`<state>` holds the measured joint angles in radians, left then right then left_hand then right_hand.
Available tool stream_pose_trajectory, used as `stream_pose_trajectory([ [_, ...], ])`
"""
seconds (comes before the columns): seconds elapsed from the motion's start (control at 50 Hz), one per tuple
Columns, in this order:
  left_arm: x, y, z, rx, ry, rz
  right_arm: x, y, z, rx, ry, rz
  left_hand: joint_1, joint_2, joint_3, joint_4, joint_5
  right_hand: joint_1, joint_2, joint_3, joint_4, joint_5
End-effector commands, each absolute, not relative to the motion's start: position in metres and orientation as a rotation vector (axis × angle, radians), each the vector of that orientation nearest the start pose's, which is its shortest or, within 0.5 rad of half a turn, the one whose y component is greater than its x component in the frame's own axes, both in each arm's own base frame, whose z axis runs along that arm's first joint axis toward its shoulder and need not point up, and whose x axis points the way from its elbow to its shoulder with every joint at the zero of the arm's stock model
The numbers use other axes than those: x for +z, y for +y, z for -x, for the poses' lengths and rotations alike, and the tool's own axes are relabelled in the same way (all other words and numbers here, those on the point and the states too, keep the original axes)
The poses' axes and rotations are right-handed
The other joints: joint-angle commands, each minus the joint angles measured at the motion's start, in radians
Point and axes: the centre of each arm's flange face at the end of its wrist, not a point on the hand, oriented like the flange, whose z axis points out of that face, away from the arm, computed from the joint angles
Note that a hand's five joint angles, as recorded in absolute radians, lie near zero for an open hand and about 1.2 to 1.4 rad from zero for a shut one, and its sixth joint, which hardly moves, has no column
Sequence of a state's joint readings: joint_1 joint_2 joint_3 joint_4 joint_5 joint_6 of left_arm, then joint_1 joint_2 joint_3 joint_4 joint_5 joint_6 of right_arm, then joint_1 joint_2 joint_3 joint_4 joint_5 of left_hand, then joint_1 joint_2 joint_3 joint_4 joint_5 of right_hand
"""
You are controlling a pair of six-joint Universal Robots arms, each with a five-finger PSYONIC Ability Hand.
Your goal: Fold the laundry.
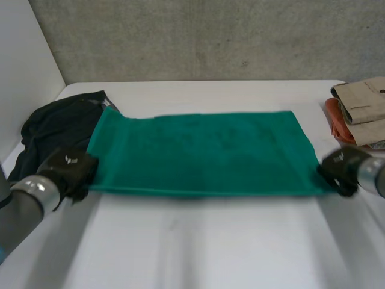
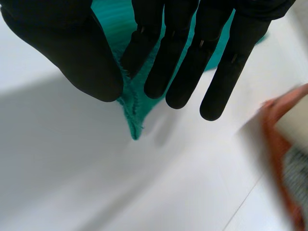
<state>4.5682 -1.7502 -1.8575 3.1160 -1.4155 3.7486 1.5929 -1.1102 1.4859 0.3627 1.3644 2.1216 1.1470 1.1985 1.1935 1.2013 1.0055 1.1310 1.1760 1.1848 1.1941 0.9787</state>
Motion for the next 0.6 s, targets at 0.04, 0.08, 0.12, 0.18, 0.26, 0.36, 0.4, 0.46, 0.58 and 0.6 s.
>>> stream_pose_trajectory([
  [0.04,0.177,-0.216,0.175,-1.276,2.45,-1.291,0.185,-0.277,-0.145,-1.21,2.582,1.812,0.249,0.198,0.203,0.195,0.216,0.265,0.22,0.211,0.202,0.243],
  [0.08,0.181,-0.224,0.179,-1.315,2.412,-1.309,0.182,-0.284,-0.151,-1.282,2.554,1.8,0.249,0.198,0.203,0.195,0.216,0.265,0.22,0.211,0.202,0.243],
  [0.12,0.182,-0.233,0.182,-1.356,2.382,-1.312,0.177,-0.289,-0.157,-1.309,2.541,1.797,0.249,0.198,0.203,0.195,0.216,0.265,0.22,0.211,0.202,0.243],
  [0.18,0.181,-0.253,0.194,-1.434,2.333,-1.314,0.17,-0.305,-0.168,-1.406,2.531,1.74,0.249,0.198,0.203,0.195,0.216,0.265,0.22,0.211,0.202,0.243],
  [0.26,0.181,-0.289,0.209,-1.575,2.247,-1.258,0.167,-0.337,-0.179,-1.602,2.539,1.603,0.249,0.198,0.203,0.195,0.216,0.265,0.22,0.211,0.202,0.243],
  [0.36,0.182,-0.337,0.229,-1.77,2.121,-1.16,0.167,-0.373,-0.188,-1.836,2.52,1.452,0.249,0.198,0.203,0.195,0.216,0.265,0.22,0.211,0.202,0.243],
  [0.4,0.178,-0.359,0.241,-1.845,2.063,-1.129,0.164,-0.389,-0.193,-1.935,2.496,1.408,0.249,0.198,0.203,0.195,0.216,0.265,0.22,0.211,0.202,0.243],
  [0.46,0.172,-0.386,0.254,-1.906,1.994,-1.094,0.16,-0.406,-0.201,-2.053,2.449,1.387,0.249,0.198,0.203,0.195,0.216,0.265,0.22,0.211,0.202,0.243],
  [0.58,0.152,-0.418,0.266,-1.89,1.97,-1.05,0.148,-0.432,-0.216,-2.243,2.348,1.352,0.249,0.198,0.203,0.195,0.216,0.265,0.22,0.211,0.202,0.243],
  [0.6,0.147,-0.423,0.27,-1.888,1.962,-1.054,0.143,-0.439,-0.221,-2.299,2.309,1.345,0.249,0.198,0.203,0.195,0.216,0.265,0.22,0.211,0.202,0.243],
])
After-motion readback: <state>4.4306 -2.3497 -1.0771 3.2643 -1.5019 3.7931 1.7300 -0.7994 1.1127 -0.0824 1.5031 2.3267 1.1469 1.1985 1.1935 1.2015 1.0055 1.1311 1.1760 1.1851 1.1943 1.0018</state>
